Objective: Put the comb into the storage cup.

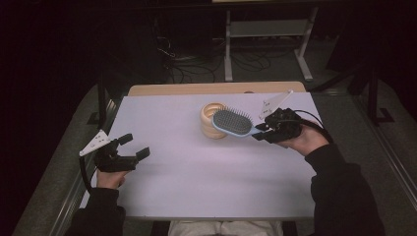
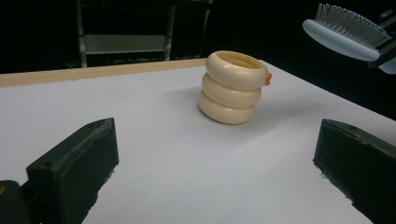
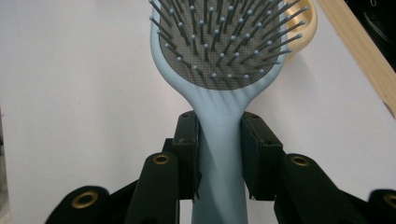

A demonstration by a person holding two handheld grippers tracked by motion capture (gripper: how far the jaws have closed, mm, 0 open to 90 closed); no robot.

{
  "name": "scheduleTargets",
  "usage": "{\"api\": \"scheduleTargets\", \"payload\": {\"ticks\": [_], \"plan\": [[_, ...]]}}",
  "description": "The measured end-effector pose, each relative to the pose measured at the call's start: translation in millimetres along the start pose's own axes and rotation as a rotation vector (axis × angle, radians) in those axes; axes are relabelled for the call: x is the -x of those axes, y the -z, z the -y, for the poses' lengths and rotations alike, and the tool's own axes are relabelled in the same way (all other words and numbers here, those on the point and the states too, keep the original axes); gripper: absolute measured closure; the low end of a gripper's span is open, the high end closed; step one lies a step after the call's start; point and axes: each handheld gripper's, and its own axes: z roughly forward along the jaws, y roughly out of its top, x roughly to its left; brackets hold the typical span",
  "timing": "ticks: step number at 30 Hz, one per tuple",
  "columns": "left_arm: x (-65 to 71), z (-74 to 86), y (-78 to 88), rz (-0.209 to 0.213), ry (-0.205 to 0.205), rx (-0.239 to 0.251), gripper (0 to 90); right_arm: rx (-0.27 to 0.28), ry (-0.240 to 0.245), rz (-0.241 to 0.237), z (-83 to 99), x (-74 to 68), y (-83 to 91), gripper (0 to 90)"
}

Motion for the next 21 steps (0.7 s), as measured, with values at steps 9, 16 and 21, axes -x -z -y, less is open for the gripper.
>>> {"api": "scheduleTargets", "payload": {"ticks": [9,16,21], "plan": [[-0.5,-0.5,-0.7,-0.006,-0.005,-0.011,0.0,0.022,0.001,0.003,-10.8,2.5,-2.3,68.0],[-0.2,-8.9,1.5,0.017,0.028,-0.008,0.0,0.024,-0.009,0.013,-15.0,6.0,-4.9,68.0],[-0.2,-11.9,-1.1,0.028,0.036,-0.023,0.0,0.018,-0.003,0.018,-20.7,5.9,-3.7,67.9]]}}
